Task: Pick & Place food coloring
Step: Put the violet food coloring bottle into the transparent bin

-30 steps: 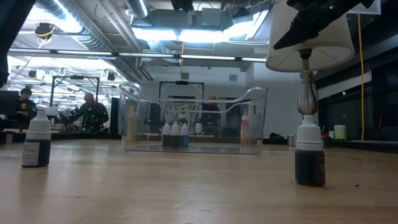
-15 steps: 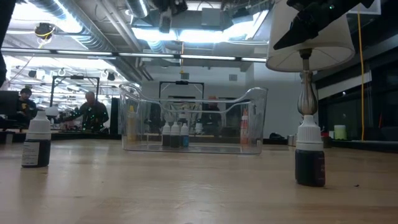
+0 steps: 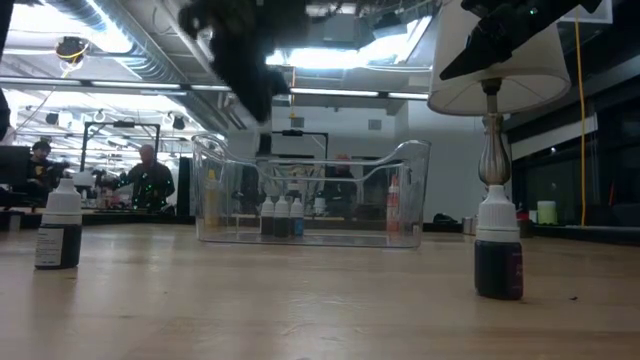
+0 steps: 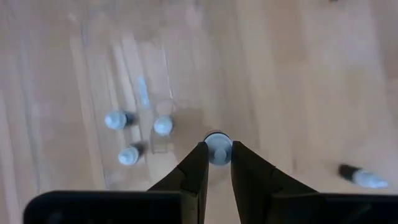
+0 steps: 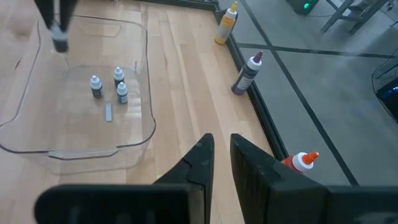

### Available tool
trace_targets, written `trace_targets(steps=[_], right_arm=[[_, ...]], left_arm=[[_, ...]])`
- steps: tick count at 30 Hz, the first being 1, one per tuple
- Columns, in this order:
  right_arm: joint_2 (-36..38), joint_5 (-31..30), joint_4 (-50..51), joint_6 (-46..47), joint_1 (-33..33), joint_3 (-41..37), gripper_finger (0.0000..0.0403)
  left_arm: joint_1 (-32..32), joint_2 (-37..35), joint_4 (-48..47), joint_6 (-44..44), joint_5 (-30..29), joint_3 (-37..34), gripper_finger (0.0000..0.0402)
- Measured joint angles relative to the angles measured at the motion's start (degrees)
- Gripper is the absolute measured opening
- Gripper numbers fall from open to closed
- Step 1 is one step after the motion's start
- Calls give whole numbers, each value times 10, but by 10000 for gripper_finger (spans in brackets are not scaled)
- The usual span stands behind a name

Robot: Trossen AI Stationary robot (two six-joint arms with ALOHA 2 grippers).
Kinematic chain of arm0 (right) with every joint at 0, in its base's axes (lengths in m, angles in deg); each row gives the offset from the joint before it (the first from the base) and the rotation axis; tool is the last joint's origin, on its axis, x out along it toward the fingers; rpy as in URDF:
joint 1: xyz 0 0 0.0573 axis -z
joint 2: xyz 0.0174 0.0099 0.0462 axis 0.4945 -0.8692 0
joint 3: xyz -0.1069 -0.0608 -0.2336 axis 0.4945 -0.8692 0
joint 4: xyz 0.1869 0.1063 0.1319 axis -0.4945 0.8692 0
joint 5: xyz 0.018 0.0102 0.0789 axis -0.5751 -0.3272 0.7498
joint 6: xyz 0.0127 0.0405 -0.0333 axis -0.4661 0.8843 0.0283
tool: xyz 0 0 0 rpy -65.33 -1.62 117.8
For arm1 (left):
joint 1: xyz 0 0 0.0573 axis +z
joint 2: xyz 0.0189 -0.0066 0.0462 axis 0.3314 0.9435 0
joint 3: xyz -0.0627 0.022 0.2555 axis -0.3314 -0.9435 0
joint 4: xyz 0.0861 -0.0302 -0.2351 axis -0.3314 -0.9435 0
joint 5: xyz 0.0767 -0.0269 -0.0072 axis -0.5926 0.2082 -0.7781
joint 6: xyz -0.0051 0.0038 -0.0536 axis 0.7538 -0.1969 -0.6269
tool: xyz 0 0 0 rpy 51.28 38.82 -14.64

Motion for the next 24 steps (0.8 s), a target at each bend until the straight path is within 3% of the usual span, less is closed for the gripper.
trace_targets(steps=[11,24], right_arm=[[0,0,0,-2,0,0,58],[0,0,0,-4,0,0,58]], left_arm=[[34,3,85,-18,-48,-92,52],[41,5,127,-26,-37,-105,54]])
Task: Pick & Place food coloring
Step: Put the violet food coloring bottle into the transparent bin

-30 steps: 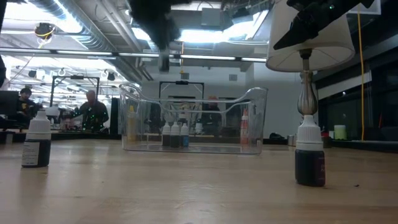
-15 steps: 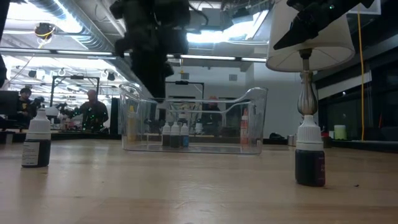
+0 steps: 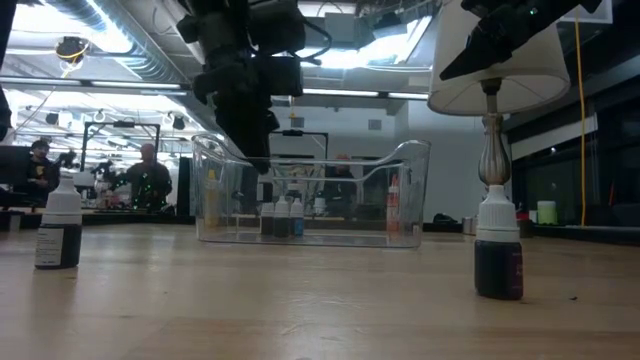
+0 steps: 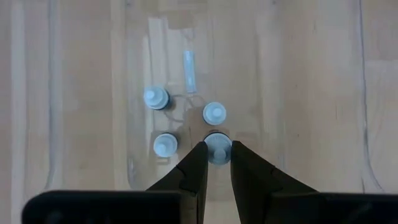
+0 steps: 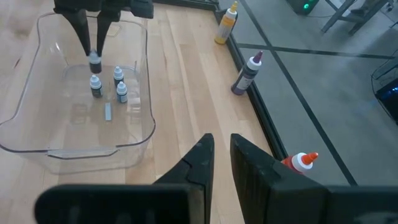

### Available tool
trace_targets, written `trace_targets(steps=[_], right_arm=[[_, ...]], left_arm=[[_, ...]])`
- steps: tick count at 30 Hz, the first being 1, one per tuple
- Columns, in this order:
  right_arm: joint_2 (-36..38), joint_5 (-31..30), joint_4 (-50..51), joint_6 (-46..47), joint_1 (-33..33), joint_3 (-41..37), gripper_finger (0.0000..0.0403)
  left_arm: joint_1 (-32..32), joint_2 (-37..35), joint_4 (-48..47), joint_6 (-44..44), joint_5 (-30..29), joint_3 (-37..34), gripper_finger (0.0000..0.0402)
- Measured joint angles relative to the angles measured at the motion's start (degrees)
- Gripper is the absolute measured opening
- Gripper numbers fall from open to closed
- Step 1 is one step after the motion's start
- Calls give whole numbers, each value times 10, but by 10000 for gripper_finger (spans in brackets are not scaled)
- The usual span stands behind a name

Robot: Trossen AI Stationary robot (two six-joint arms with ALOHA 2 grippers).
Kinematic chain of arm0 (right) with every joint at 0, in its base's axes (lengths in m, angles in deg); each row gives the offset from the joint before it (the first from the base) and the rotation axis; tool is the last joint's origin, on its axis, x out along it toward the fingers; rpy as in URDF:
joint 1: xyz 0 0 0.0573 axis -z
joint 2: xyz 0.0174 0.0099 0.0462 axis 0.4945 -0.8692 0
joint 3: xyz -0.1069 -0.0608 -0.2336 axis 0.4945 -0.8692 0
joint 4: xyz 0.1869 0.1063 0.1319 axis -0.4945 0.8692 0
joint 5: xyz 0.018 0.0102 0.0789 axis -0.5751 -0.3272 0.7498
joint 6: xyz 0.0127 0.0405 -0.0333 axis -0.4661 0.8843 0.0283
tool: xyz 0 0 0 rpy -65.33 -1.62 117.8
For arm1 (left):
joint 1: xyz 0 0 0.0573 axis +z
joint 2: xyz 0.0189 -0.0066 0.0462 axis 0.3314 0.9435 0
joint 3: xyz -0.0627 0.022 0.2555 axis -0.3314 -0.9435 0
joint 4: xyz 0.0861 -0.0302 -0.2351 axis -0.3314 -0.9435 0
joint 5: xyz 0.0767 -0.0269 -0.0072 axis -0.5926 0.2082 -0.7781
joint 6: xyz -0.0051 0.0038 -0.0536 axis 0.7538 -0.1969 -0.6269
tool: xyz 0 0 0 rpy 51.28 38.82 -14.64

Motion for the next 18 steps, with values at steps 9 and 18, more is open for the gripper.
trace_targets(steps=[9,18], right_arm=[[0,0,0,2,0,0,58],[0,0,2,2,0,0,58]], left_arm=[[-17,43,-3,10,4,0,54],[-5,47,3,5,-16,0,54]])
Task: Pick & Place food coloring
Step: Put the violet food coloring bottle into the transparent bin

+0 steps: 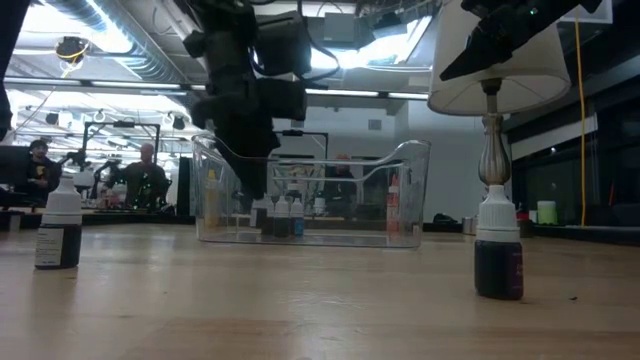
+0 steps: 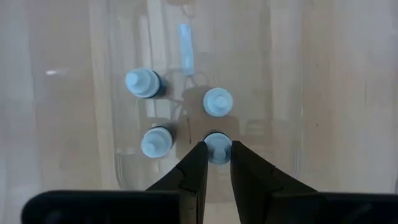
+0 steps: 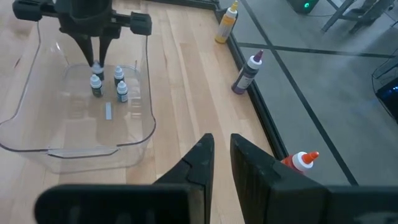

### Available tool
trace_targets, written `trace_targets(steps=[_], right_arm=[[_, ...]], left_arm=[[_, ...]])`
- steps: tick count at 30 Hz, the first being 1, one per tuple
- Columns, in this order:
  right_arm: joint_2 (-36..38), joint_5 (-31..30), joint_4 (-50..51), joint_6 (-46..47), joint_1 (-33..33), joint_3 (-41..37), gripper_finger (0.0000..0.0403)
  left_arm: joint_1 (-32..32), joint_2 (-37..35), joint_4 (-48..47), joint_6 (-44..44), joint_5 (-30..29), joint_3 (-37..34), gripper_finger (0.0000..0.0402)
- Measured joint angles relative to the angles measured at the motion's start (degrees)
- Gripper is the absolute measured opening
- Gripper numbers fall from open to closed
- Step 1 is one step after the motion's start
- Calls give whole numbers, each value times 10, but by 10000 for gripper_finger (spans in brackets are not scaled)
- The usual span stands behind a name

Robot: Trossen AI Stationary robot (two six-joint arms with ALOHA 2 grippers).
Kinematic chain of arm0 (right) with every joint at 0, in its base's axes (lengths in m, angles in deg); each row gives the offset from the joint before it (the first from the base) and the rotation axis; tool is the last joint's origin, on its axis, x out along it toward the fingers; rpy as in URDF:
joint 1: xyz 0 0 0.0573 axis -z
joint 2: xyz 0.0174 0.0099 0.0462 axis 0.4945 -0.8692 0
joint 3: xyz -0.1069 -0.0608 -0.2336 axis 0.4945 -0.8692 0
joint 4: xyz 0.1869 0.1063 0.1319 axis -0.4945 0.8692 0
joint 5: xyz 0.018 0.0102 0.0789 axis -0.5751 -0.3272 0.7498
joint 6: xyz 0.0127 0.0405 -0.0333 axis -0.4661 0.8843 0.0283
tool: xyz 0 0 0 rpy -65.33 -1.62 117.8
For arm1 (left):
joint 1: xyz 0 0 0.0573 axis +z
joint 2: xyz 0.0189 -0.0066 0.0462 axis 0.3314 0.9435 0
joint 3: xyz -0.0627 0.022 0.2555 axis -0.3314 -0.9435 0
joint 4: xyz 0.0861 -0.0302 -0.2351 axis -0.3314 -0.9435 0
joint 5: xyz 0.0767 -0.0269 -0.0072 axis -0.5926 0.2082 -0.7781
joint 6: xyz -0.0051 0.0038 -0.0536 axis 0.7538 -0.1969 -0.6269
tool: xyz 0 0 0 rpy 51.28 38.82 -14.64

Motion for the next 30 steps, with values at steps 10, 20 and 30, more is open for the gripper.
trace_targets(steps=[10,20,30], right_arm=[[0,0,2,0,0,0,58],[0,0,2,1,0,0,58],[0,0,2,1,0,0,58]], left_arm=[[3,14,13,1,6,1,54],[3,14,21,-9,5,1,61],[3,14,20,-21,4,1,93]])
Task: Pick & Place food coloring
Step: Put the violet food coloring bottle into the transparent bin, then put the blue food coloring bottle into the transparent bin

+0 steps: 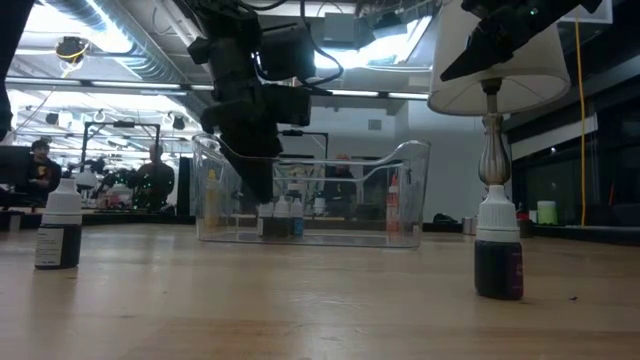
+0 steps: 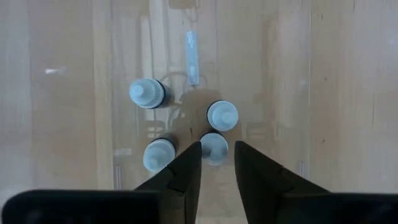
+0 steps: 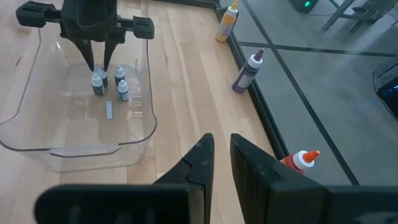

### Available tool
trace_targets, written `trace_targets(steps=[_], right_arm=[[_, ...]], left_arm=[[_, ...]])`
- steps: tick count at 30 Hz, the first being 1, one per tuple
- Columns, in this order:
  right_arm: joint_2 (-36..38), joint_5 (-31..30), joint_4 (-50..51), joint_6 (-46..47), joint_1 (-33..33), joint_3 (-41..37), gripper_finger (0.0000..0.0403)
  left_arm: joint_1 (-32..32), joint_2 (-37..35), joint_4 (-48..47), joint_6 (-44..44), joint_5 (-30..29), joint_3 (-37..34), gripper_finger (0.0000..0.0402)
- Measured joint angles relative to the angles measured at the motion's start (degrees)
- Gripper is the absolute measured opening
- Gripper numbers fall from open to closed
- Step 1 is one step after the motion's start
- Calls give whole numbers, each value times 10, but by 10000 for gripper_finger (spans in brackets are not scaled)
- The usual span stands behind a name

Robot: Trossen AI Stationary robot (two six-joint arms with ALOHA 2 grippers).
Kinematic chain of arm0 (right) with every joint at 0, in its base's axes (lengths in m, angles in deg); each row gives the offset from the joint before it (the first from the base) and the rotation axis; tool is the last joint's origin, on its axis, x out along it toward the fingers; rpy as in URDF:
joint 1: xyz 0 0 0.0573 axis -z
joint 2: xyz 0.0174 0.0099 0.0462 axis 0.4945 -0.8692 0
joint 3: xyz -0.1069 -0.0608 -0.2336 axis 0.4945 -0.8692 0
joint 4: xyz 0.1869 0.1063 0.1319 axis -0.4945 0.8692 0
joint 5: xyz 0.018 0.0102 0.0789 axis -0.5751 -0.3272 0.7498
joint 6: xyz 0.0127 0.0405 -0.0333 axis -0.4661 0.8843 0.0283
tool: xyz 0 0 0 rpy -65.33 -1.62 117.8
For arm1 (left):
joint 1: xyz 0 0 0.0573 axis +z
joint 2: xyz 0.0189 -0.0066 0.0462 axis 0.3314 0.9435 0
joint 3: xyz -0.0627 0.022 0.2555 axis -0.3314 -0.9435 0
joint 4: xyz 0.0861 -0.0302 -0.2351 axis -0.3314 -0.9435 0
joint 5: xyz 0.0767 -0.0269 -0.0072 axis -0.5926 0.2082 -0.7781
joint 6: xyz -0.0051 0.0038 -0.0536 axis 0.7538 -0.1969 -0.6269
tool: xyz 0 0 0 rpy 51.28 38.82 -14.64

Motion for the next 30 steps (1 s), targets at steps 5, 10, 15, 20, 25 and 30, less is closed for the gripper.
trace_targets(steps=[5,10,15,20,25,30], right_arm=[[0,0,0,0,0,0,58],[0,0,0,0,0,0,58],[0,0,0,0,0,0,58],[0,0,1,0,0,0,58],[0,0,1,0,0,0,58],[0,0,1,0,0,0,58]], left_arm=[[0,-1,-45,-4,-3,18,103],[-2,-7,-115,5,-4,68,108],[-6,-28,-195,20,-12,139,108],[-10,-72,-248,15,-16,203,104],[-20,-143,-266,-12,-16,226,102],[-42,-215,-303,-55,-17,226,104]])
